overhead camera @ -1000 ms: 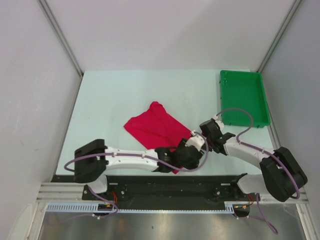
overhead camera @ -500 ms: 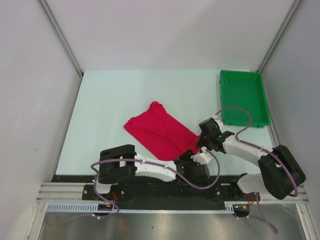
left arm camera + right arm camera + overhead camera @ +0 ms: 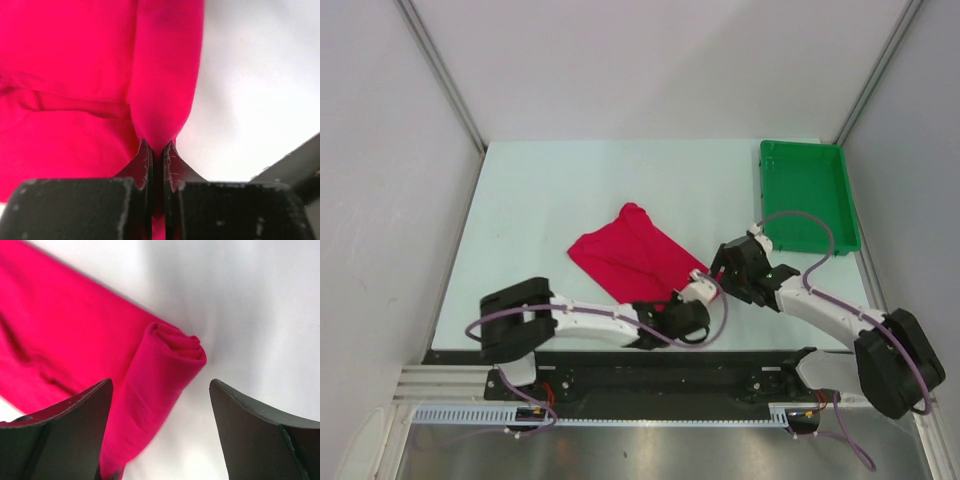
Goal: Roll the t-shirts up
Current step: Roll the T-shirt to the center of the board.
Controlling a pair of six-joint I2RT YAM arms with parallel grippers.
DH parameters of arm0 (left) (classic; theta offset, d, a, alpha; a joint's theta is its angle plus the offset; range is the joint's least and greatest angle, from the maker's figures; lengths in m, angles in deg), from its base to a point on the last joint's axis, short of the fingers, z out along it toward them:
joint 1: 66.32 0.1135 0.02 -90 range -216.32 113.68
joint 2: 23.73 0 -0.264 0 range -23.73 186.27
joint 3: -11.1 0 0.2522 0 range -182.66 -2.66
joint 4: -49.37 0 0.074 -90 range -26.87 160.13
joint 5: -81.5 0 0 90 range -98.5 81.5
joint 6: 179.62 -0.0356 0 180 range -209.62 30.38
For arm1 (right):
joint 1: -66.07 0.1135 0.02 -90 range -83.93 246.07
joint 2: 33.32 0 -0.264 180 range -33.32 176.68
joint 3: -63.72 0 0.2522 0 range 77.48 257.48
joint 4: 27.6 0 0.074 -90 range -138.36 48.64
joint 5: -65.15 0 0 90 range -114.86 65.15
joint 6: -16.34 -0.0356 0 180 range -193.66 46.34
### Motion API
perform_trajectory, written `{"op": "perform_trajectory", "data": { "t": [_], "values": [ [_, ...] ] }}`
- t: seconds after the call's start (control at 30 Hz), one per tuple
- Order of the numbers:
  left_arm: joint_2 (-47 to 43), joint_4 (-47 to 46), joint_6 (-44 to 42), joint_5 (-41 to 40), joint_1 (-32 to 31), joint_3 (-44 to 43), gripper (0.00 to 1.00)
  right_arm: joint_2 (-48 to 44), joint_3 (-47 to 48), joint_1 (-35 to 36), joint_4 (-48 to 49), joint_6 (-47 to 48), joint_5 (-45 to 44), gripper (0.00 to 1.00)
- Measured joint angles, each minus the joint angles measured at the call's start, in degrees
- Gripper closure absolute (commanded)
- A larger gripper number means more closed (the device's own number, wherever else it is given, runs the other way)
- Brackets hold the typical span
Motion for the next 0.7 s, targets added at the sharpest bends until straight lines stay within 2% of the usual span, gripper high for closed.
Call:
{"op": "perform_trajectory", "data": {
  "t": [0.17, 0.3, 0.5, 0.7],
  "values": [
    [-8.8, -8.0, 5.6, 17.3, 10.8, 9.7, 1.0, -8.1, 0.0, 0.0, -1.4, -0.4, -1.9, 0.18],
    [-9.8, -14.0, 10.1, 29.2, 17.0, 13.7, 1.0, -12.1, -1.4, 0.3, -0.7, -1.5, -2.7, 0.19],
    [-8.6, -22.5, 16.7, 42.6, 22.5, 17.7, 1.0, -9.6, -2.8, 2.0, 0.4, -3.1, -3.0, 0.22],
    [-6.2, -29.4, 21.6, 49.9, 24.8, 19.7, 1.0, -3.1, -2.8, 2.7, 3.5, -4.5, -2.9, 0.39]
  ]
}}
